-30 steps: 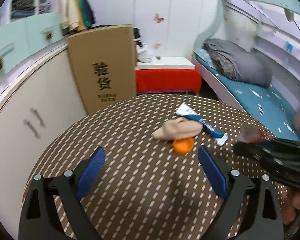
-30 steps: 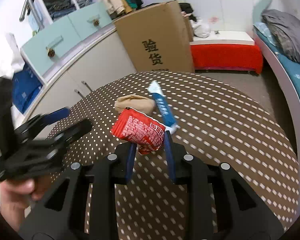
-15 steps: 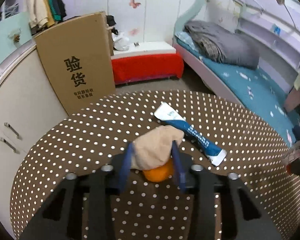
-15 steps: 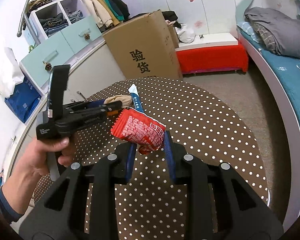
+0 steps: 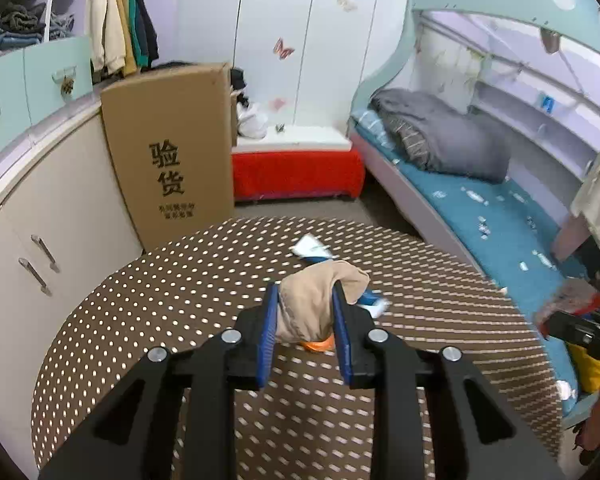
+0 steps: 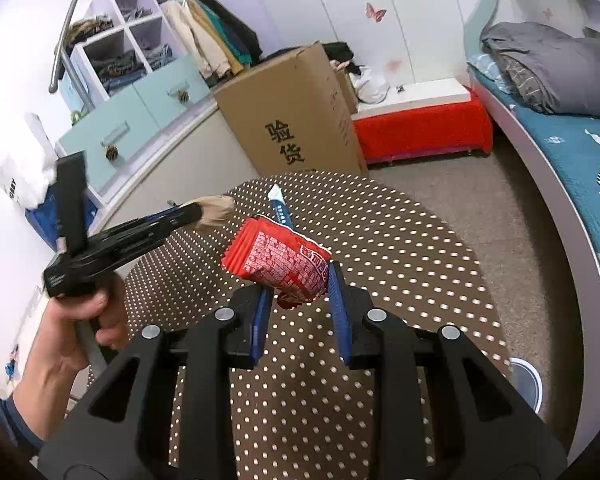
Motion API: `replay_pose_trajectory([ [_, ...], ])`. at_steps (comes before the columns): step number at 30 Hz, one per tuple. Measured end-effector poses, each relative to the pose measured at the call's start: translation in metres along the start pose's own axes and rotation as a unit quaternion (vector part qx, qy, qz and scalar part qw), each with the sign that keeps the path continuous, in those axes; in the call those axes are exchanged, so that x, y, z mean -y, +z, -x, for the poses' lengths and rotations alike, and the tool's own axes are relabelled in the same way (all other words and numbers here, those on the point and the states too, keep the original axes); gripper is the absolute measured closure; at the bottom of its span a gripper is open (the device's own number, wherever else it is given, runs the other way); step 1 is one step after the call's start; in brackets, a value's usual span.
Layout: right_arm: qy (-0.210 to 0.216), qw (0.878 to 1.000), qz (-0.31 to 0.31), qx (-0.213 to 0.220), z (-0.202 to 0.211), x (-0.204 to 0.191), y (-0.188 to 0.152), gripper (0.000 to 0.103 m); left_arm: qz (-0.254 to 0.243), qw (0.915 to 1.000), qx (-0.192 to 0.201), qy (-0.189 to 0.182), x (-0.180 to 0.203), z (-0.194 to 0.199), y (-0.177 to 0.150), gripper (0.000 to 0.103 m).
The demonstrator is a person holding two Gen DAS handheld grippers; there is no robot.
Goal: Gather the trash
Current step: 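Carry the wrapper and cloth over the wastebasket and open both tools to drop them, then move both open tools back over the table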
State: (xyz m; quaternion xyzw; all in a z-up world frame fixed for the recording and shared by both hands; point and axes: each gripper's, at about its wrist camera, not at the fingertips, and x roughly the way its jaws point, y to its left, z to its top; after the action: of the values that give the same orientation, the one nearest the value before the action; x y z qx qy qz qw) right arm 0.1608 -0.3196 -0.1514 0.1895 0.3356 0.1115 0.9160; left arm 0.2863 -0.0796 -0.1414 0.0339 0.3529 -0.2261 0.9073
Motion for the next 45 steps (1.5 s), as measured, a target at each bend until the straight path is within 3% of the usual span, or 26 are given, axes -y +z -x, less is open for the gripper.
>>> replay_pose_trajectory([
  [5, -0.012, 0.999, -0.014, 0.027, 0.041, 0.021, -0.002, 0.076, 0.002, 0.9991, 0.02, -0.037, 0.038, 0.036, -0.005, 0.078],
  [9, -0.035, 0.998, -0.039, 0.046, 0.075, 0.053, -0.008, 0.076, -0.015, 0.9965, 0.028, -0.078, 0.093, 0.052, -0.012, 0.078],
  [16, -0.105, 0.987, -0.115, 0.037, 0.11, 0.142, -0.045, 0.076, -0.045, 0.9879, -0.001, -0.148, 0.19, 0.041, -0.027, 0.078],
  [22, -0.146, 0.965, -0.216, -0.026, 0.09, 0.23, -0.104, 0.076, -0.069, 0.9811, -0.042, -0.176, 0.249, 0.018, -0.047, 0.078],
  [28, -0.143, 0.938, -0.305, -0.084, 0.042, 0.296, -0.158, 0.073, -0.095, 0.976, -0.089, -0.175, 0.296, -0.016, -0.065, 0.078],
  [29, -0.142, 0.931, -0.323, -0.091, 0.037, 0.307, -0.167, 0.055, -0.098, 0.975, -0.097, -0.174, 0.302, -0.021, -0.068, 0.078],
  [30, -0.142, 0.926, -0.337, -0.096, 0.033, 0.313, -0.174, 0.02, -0.101, 0.9738, -0.107, -0.173, 0.308, -0.028, -0.071, 0.078],
  [31, -0.145, 0.92, -0.352, -0.098, 0.032, 0.32, -0.18, 0.015, -0.103, 0.9728, -0.115, -0.173, 0.312, -0.034, -0.073, 0.078],
  [35, -0.148, 0.909, -0.384, -0.07, 0.046, 0.333, -0.189, 0.015, -0.121, 0.9672, -0.147, -0.169, 0.338, -0.06, -0.085, 0.078],
  [41, -0.152, 0.914, -0.376, -0.015, 0.092, 0.331, -0.174, 0.013, -0.152, 0.9555, -0.187, -0.17, 0.369, -0.094, -0.101, 0.077],
  [44, -0.156, 0.918, -0.365, 0.008, 0.11, 0.326, -0.159, 0.009, -0.164, 0.9507, -0.202, -0.169, 0.381, -0.107, -0.106, 0.063],
  [45, -0.157, 0.919, -0.361, 0.015, 0.115, 0.324, -0.154, 0.007, -0.164, 0.9502, -0.206, -0.168, 0.385, -0.111, -0.106, 0.039],
])
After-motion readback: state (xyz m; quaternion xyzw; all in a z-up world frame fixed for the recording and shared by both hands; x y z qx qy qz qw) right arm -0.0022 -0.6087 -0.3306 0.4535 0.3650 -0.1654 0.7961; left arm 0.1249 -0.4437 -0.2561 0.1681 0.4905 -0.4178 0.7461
